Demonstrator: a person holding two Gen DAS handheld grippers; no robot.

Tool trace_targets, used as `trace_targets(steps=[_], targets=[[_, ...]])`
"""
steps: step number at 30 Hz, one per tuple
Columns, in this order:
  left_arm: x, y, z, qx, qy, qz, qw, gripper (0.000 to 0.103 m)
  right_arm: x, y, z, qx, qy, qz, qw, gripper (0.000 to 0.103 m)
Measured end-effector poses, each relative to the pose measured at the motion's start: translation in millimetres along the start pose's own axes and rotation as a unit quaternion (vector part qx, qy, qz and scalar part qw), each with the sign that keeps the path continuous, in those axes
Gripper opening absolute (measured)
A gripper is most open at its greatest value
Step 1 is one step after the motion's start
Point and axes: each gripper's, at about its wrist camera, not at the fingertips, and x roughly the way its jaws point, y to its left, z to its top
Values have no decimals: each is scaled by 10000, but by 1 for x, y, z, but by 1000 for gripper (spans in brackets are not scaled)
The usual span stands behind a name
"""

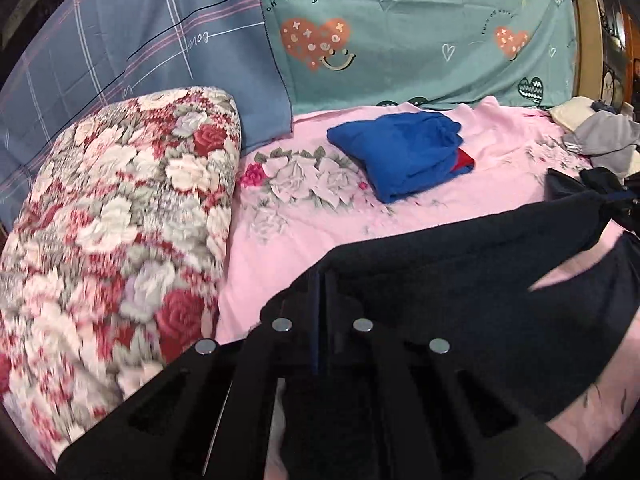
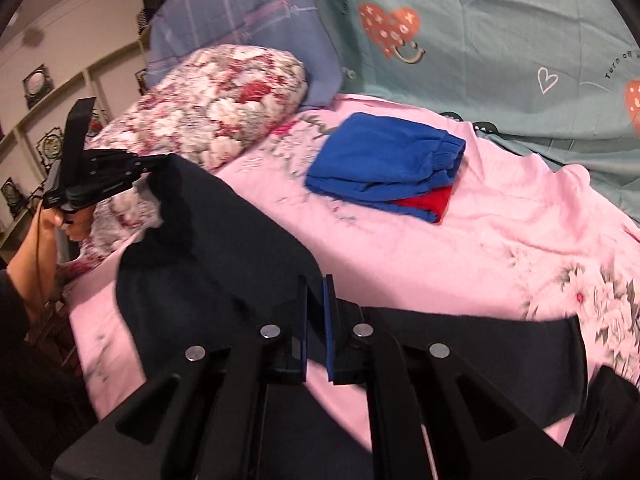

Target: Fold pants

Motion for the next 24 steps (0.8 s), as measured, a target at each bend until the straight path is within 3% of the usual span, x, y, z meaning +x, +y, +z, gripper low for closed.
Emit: trace_targets(steps=[6, 9, 10, 11, 12, 13, 16, 20, 24], targets=[[-16, -13, -64, -115, 391, -111, 9991, 3, -5, 28, -65, 142, 197, 241, 9994, 7], [-10, -15, -88, -238, 793, -250, 9963, 14, 16, 31, -90, 352, 584, 455, 9966, 9], [-9, -13, -93, -292, 884, -237, 9954, 28, 21, 31, -95, 374, 710, 457, 9957, 10], [-7, -11, -98, -356, 1008, -228, 9940, 50, 30, 33, -102, 386, 882, 415, 9945, 13], [-7, -10, -101, -412, 1075, -244, 9930, 60, 37, 35, -108, 387, 1036, 392, 9931, 18], [-10, -6, -104, -530, 1074, -289, 9924, 71, 41, 36, -112, 382, 1135, 388, 9920, 28], [-23, 2, -106, -725, 978, -336, 9920, 80, 31, 43, -112, 304, 1057, 549, 9924, 46], [-32, 16, -101, -1208, 1048, -529, 9857, 83, 8, 34, -100, 502, 671, 482, 9953, 48], [-9, 25, -97, -1995, 1666, -936, 9611, 79, -7, 15, -91, 981, 220, 250, 9946, 53]])
